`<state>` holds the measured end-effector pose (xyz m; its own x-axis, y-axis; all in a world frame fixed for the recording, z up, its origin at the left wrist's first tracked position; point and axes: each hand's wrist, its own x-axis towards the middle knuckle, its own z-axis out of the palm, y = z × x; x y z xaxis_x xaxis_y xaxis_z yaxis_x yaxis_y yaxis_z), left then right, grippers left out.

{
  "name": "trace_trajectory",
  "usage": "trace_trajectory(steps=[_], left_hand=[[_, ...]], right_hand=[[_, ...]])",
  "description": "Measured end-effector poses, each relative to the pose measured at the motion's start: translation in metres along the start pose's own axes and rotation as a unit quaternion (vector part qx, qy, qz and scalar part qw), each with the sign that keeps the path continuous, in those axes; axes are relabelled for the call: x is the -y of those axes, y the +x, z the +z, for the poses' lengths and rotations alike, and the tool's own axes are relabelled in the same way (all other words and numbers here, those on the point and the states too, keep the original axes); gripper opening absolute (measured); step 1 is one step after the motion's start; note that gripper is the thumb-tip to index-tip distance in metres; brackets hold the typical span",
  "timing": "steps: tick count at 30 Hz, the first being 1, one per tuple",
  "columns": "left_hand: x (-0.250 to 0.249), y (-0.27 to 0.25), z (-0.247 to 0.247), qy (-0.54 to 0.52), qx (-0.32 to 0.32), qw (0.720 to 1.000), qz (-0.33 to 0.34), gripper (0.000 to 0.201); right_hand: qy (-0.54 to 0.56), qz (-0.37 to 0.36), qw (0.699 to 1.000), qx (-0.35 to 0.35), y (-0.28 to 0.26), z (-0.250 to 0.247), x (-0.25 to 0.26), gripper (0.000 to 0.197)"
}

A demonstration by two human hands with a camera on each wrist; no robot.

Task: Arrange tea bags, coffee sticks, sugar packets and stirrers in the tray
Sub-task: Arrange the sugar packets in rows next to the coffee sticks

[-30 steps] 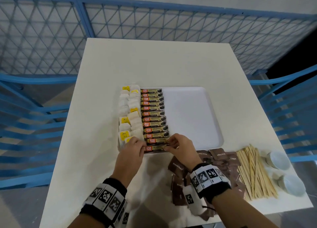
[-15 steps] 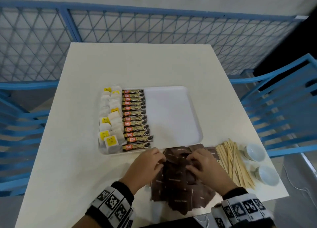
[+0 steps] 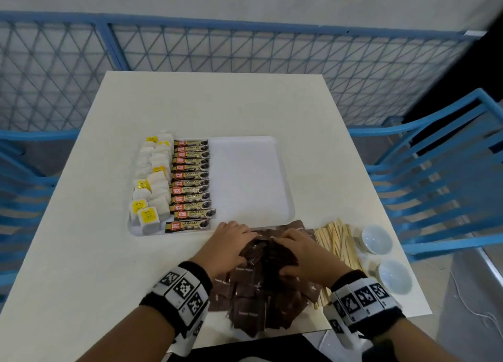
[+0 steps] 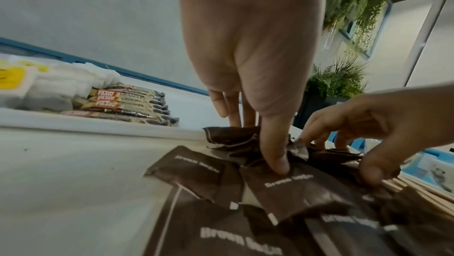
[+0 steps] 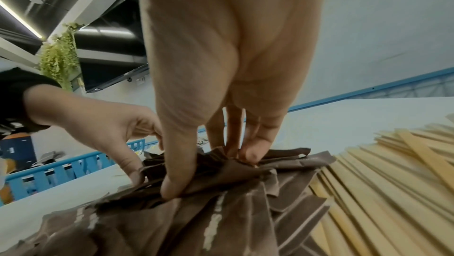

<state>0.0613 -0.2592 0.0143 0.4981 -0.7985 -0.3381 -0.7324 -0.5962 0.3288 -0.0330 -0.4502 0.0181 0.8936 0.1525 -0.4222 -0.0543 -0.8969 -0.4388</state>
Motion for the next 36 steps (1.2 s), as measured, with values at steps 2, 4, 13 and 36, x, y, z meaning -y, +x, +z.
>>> trace_trajectory(steps=[2,4,13,36], left_hand=[[0.000,0.000,-0.004,-0.025,-0.006,1.000,0.006,0.053],[-0.001,0.000,-0.005,-0.041,-0.003,0.999,0.005,0.053],[-0.005,-0.008,0.014,-0.092,-0.064,0.993,-0.042,0.048],[-0.009,-0.049,-0.034,-0.698,-0.228,0.663,-0.148,0.029]], right_hand=[[-0.006,-0.016,1.000,-0.012,0.002,-0.003,0.000,0.057],[-0.012,-0.031,0.999,-0.025,0.005,-0.003,0.000,0.050],[-0.178,-0.052,0.982,-0.044,0.015,0.010,0.012,0.048],[0.537,-0.053,0.842,-0.024,0.011,-0.056,0.052,0.021]])
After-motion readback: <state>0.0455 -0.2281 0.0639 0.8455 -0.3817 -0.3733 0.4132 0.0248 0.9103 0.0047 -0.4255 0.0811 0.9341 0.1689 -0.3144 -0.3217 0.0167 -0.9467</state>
